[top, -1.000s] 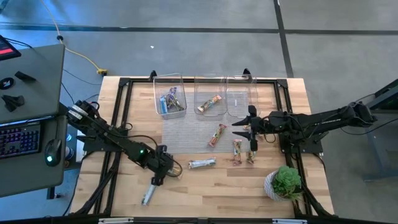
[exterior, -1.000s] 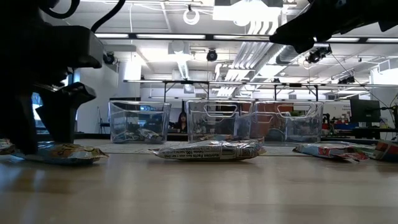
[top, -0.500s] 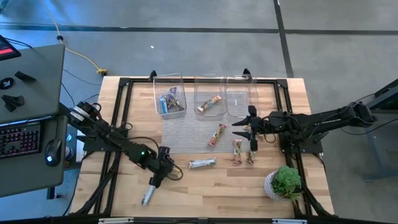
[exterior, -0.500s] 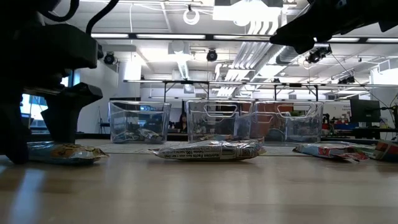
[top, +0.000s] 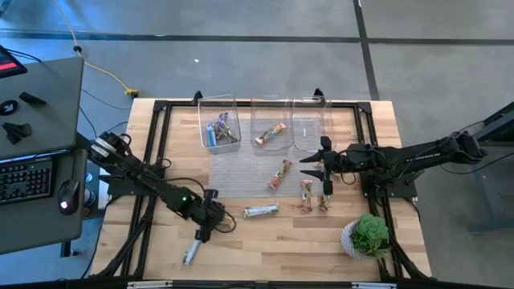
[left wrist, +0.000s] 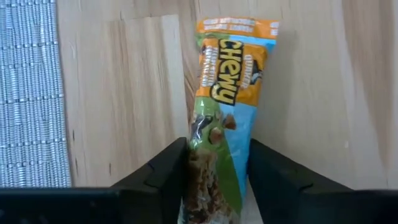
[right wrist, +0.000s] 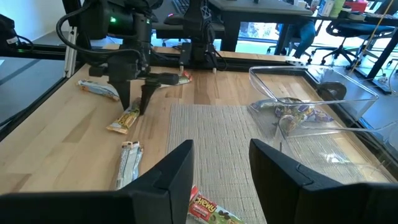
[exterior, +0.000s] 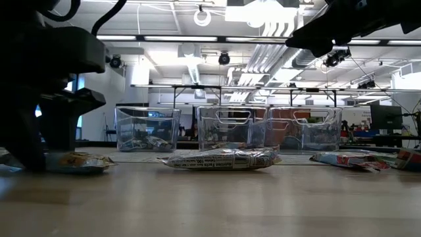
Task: Pick and place Granola Bars by type
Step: Put the yellow granola bar into the middle transparent bin
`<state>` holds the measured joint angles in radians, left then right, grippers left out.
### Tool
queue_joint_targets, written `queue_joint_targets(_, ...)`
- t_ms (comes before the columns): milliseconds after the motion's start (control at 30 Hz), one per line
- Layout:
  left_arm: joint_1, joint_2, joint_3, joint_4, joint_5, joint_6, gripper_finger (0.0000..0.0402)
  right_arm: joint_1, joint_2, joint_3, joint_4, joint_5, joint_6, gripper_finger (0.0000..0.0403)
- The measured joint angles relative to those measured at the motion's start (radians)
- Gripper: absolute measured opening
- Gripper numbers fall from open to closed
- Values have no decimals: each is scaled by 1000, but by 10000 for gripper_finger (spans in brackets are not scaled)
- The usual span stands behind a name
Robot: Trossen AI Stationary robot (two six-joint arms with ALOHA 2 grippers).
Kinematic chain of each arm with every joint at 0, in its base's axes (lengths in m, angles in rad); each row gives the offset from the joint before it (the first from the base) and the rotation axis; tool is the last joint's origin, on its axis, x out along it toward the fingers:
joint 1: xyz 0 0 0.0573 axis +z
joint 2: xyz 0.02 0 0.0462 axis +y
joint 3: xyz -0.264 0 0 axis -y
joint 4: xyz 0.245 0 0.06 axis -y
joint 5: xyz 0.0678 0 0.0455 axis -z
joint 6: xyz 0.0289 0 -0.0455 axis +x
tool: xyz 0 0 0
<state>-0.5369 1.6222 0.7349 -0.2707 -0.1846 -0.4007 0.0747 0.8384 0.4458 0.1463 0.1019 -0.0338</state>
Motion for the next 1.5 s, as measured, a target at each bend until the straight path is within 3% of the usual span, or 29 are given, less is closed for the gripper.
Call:
queue_joint_targets(133, 0, 1, 3, 36, -35, 4, 129, 0, 0, 0, 0, 0, 0, 140)
queue_joint_targets(367, 59, 8, 123, 33, -170, 26, 119, 0, 0, 0, 0, 0, 0, 140)
queue_joint_targets(500, 166, 6, 230, -6, -243, 54, 119, 0, 0, 0, 1, 0, 0, 140)
queue_joint_targets(700, 409, 6, 400, -22, -330, 227, 119, 0, 0, 0, 0, 0, 0, 140)
queue_joint_targets(900, 673, 33, 574, 1, -194, 445, 119, 0, 0, 0, 0, 0, 0, 140)
queue_joint_targets(1067, 862, 120, 633, 164, 98, 429, 119, 0, 0, 0, -2, 0, 0, 140)
queue_joint_targets(1133, 913, 159, 629, 163, 170, 413, 119, 0, 0, 0, -14, 0, 0, 140)
queue_joint_targets(1500, 955, 334, 630, 178, 197, 415, 119, 0, 45, -3, -37, -1, 0, 140)
